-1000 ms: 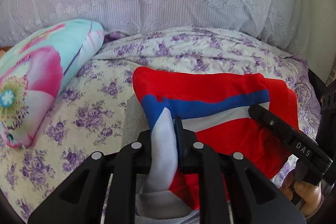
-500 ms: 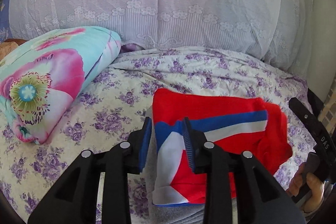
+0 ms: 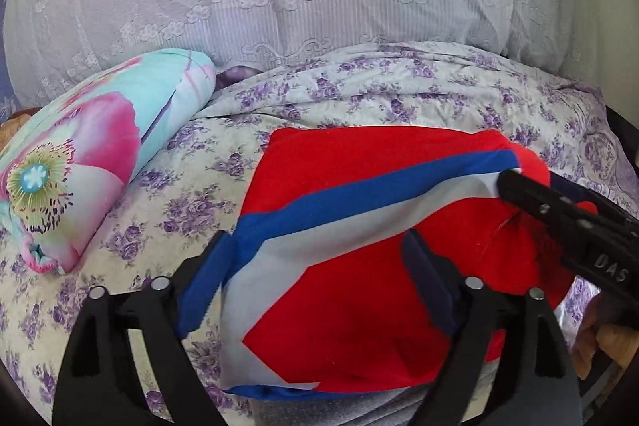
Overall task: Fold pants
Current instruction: 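Lower the bundle onto the folded grey garment and open both tools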
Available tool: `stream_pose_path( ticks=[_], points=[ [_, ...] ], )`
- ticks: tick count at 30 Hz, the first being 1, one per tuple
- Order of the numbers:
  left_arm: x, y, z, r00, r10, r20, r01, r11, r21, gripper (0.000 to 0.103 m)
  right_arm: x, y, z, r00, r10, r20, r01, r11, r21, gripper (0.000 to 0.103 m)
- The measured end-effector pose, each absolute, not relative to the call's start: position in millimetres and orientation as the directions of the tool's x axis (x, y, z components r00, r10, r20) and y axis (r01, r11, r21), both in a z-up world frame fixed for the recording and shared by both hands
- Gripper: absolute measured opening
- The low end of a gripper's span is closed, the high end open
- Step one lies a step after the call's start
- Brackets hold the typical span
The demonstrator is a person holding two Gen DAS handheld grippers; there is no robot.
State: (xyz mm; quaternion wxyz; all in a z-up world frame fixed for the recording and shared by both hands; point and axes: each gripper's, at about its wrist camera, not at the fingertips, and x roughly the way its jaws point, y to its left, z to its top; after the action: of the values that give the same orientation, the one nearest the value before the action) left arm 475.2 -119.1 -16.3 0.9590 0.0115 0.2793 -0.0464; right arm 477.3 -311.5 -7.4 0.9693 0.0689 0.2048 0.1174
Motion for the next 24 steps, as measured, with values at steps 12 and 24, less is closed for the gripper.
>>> stream_pose_path(
  ticks=[12, 24],
  points=[
    [471, -113, -11, 0.855, -0.029, -0.518, 0.045, 0.999, 0.017, 0.097, 474, -295, -18, 0.886, 0.212, -0.412, -0.194, 0.977, 0.085, 0.099],
    [424, -105, 12, 0.879, -0.036, -0.475, 0.049, 0.999, 0.014, 0.098, 414, -304, 15, 0.921, 0.178, -0.348, -0.119, 0.976, 0.183, 0.099]
  ],
)
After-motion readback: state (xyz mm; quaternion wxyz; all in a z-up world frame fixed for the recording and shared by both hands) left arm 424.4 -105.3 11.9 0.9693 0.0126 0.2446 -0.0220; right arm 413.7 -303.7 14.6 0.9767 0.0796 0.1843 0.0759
